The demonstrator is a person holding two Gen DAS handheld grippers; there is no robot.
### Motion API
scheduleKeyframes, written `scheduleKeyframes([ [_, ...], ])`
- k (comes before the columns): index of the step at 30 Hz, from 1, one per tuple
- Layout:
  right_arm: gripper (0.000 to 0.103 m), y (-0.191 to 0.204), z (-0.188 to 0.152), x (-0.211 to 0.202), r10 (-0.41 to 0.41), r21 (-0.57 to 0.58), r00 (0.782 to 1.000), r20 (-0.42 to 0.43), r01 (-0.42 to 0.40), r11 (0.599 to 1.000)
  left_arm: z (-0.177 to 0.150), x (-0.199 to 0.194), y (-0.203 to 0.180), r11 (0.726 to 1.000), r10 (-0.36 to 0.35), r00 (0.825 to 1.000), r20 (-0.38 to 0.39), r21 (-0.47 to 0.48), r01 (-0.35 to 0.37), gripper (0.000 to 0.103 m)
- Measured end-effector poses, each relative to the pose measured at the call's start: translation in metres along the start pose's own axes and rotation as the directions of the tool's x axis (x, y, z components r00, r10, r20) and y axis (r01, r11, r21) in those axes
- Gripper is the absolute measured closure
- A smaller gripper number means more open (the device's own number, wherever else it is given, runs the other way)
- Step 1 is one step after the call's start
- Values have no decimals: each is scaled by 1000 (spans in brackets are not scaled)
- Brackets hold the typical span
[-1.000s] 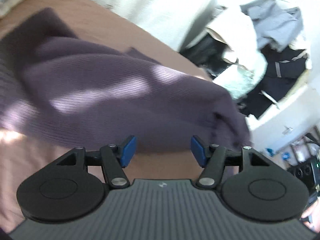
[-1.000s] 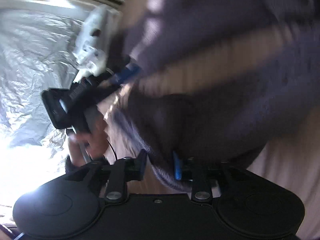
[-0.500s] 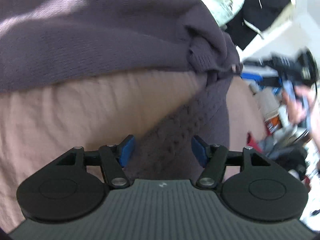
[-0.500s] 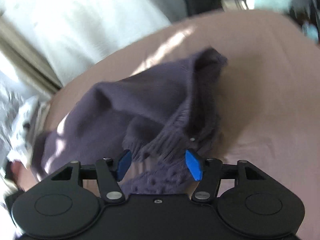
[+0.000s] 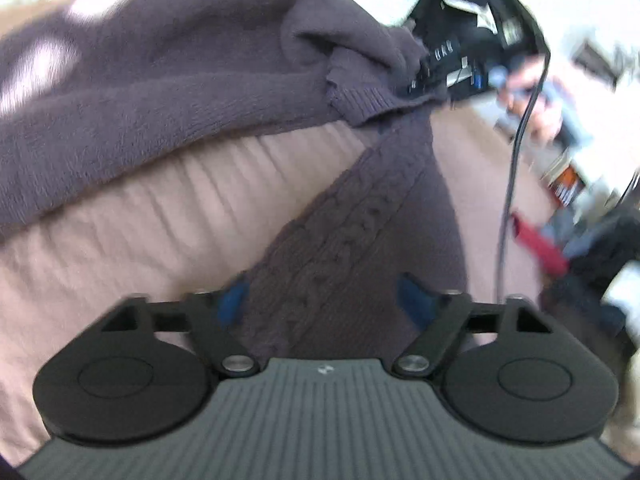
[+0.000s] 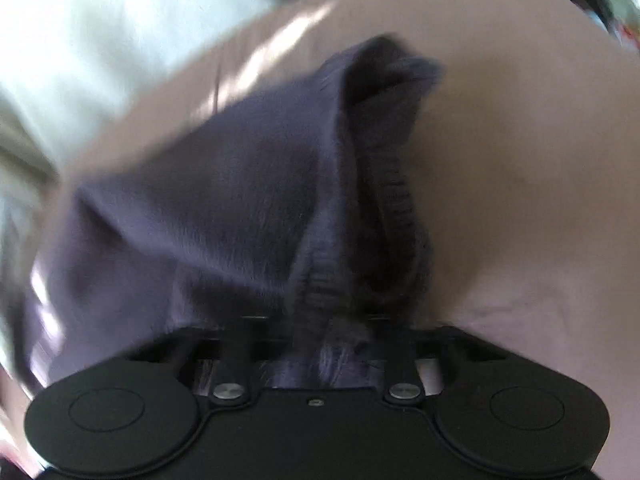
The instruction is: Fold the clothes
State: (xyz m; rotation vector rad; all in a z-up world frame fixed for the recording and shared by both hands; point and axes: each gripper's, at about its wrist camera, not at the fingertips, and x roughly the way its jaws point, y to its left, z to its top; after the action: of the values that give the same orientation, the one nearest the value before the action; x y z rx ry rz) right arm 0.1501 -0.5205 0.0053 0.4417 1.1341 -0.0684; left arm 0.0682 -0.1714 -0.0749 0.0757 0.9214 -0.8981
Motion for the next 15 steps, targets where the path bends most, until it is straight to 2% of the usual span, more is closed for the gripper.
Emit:
scheduleKeyframes([
  [1,88,9,1,-8,2,-44,1000,6,-2,999,2,-3,-3,999,19,1000,-16,35,-18,86],
  [2,89,17,4,-19,21,-81,1000,24,-19,997,4,-8,-1,1000,12,1000,-13,27,-11,94],
  [4,89,30,13,-56,108,-127,988,112,-93,988,6,-21,2,1000,0,1000,17,-3,0,94],
  [5,89,31,19,-79,173,-144,967,185,-148,978,8,-26,1,1000,6,999,35,0,-6,94],
  [6,89,32,23,-101,229,-158,937,262,-192,969,10,-31,-1,1000,6,999,50,7,-7,94],
  [8,89,23,28,-137,265,-139,883,387,-229,964,14,-38,-6,1000,-9,997,77,17,7,94],
  [9,89,16,29,-150,222,-117,874,433,-190,975,15,-40,-8,1000,-19,996,85,18,17,94],
  [10,90,7,31,-161,153,-95,871,466,-122,988,16,-41,-9,999,-27,995,91,20,26,94],
  [12,90,-10,34,-183,14,-44,849,528,11,999,15,-42,-13,999,-29,995,94,35,26,94],
  [14,92,-23,40,-179,-179,12,831,527,203,979,13,-42,-12,999,-35,996,82,39,32,94],
  [15,92,-30,43,-172,-248,33,823,511,269,962,13,-41,-11,999,-41,996,76,32,39,94],
])
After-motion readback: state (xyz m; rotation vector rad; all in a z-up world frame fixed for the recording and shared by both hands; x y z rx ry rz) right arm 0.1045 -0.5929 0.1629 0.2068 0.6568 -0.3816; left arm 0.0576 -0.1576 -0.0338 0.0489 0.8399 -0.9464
